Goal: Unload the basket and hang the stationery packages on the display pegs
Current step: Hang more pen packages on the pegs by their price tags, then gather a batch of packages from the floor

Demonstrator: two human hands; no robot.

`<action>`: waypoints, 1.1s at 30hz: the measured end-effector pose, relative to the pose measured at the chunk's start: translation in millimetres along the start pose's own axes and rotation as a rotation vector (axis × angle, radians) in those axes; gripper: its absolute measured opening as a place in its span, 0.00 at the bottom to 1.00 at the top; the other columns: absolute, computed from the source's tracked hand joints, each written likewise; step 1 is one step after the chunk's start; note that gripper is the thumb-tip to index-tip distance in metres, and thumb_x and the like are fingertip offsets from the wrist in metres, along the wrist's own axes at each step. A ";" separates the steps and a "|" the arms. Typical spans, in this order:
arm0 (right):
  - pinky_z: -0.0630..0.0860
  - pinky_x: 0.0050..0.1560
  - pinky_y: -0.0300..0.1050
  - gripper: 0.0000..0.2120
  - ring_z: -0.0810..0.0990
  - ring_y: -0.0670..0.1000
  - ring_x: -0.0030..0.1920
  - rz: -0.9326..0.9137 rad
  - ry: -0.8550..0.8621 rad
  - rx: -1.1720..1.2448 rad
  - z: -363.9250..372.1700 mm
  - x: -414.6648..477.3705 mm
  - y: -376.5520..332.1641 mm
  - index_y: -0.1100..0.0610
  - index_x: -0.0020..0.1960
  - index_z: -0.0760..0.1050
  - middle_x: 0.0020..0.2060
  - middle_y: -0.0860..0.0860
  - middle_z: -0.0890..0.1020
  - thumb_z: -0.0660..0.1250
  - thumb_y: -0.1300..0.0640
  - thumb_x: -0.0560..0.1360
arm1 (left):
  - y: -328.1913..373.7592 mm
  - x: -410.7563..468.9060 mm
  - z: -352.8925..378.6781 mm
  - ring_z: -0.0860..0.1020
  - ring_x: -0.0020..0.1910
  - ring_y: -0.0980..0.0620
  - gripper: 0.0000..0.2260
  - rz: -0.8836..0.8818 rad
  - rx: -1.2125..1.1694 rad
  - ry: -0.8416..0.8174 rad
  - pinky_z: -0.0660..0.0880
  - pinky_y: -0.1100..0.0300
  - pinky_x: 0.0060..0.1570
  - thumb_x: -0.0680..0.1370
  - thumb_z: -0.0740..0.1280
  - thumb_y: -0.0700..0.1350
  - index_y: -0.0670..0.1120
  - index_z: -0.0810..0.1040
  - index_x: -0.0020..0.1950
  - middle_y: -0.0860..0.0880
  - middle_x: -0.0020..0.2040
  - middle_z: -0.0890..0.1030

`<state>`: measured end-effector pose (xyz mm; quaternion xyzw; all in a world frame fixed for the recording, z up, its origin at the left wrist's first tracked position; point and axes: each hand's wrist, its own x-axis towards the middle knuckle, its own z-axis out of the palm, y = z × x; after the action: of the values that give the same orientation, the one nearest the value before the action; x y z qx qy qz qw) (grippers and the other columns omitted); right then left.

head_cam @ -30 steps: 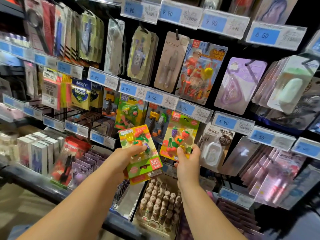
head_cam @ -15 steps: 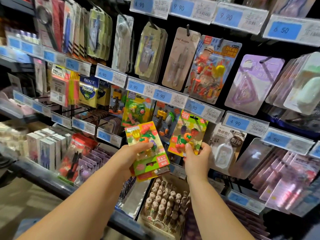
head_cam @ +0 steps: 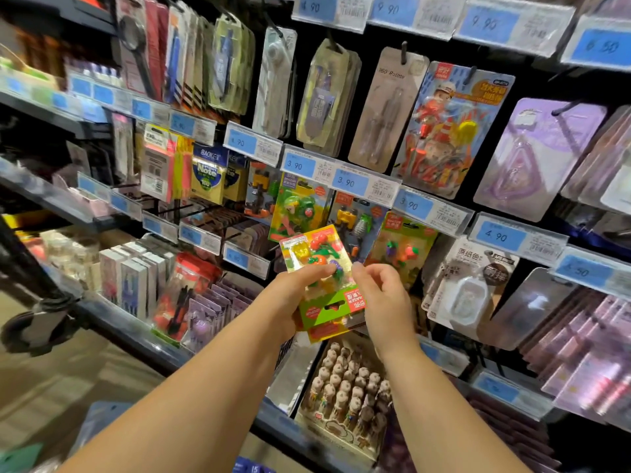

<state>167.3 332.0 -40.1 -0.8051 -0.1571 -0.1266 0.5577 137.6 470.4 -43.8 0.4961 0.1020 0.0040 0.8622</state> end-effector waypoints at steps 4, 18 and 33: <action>0.73 0.36 0.36 0.09 0.80 0.48 0.43 0.082 -0.214 0.062 -0.3 -5.0 -6.3 0.51 0.49 0.76 0.43 0.47 0.81 0.72 0.50 0.74 | 0.4 -0.9 -1.7 0.82 0.55 0.37 0.18 0.022 0.026 0.036 0.77 0.38 0.57 0.72 0.74 0.45 0.41 0.79 0.60 0.38 0.56 0.83; 0.80 0.48 0.54 0.04 0.84 0.55 0.45 0.400 -0.113 0.534 -7.4 7.8 3.8 0.56 0.52 0.79 0.43 0.53 0.86 0.67 0.60 0.78 | -9.0 5.4 -11.0 0.73 0.23 0.56 0.18 0.055 0.202 0.028 0.68 0.66 0.21 0.72 0.73 0.58 0.45 0.79 0.50 0.49 0.37 0.79; 0.70 0.67 0.62 0.08 0.79 0.58 0.60 0.356 -0.080 0.469 -49.7 26.0 -1.5 0.53 0.53 0.77 0.55 0.57 0.83 0.66 0.64 0.78 | 1.5 11.6 -31.9 0.70 0.22 0.54 0.20 0.080 0.205 0.087 0.65 0.67 0.20 0.72 0.75 0.52 0.40 0.79 0.55 0.48 0.36 0.80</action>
<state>189.1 288.7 -11.7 -0.6736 -0.0601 0.0449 0.7353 143.4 499.7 -60.0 0.5848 0.1194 0.0495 0.8008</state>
